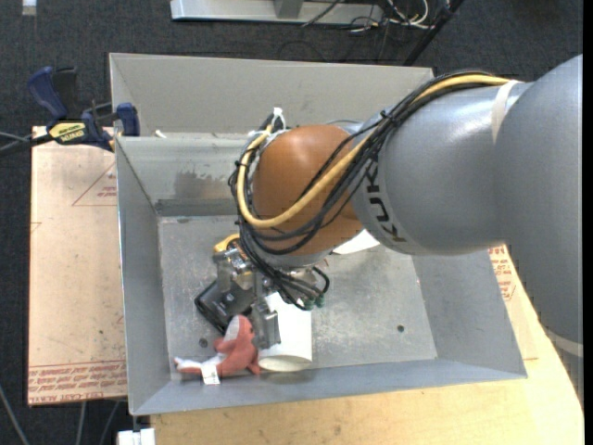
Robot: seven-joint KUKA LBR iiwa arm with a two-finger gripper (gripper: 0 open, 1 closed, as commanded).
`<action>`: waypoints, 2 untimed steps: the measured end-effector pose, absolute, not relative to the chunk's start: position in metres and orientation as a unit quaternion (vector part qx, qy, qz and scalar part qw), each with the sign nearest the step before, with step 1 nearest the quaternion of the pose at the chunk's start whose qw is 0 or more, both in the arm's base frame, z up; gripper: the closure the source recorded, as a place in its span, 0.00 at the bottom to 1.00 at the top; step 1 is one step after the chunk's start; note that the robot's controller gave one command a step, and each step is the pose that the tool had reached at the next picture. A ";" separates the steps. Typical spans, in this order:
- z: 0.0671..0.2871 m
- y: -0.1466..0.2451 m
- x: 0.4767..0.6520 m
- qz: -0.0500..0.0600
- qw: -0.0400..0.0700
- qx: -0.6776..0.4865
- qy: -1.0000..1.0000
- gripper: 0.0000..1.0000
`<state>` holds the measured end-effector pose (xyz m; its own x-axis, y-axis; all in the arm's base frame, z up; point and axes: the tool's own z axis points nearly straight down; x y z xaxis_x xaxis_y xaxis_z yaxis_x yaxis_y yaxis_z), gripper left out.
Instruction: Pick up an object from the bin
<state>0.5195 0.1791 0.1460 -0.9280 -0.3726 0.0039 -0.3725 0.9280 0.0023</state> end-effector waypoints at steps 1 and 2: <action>0.137 0.178 0.521 -0.002 -0.002 0.190 -0.982 0.00; 0.110 0.186 0.515 -0.001 0.002 0.293 -0.956 0.00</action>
Offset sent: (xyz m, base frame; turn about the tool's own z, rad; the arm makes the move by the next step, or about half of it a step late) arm -0.0106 0.0200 -0.0648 -0.4440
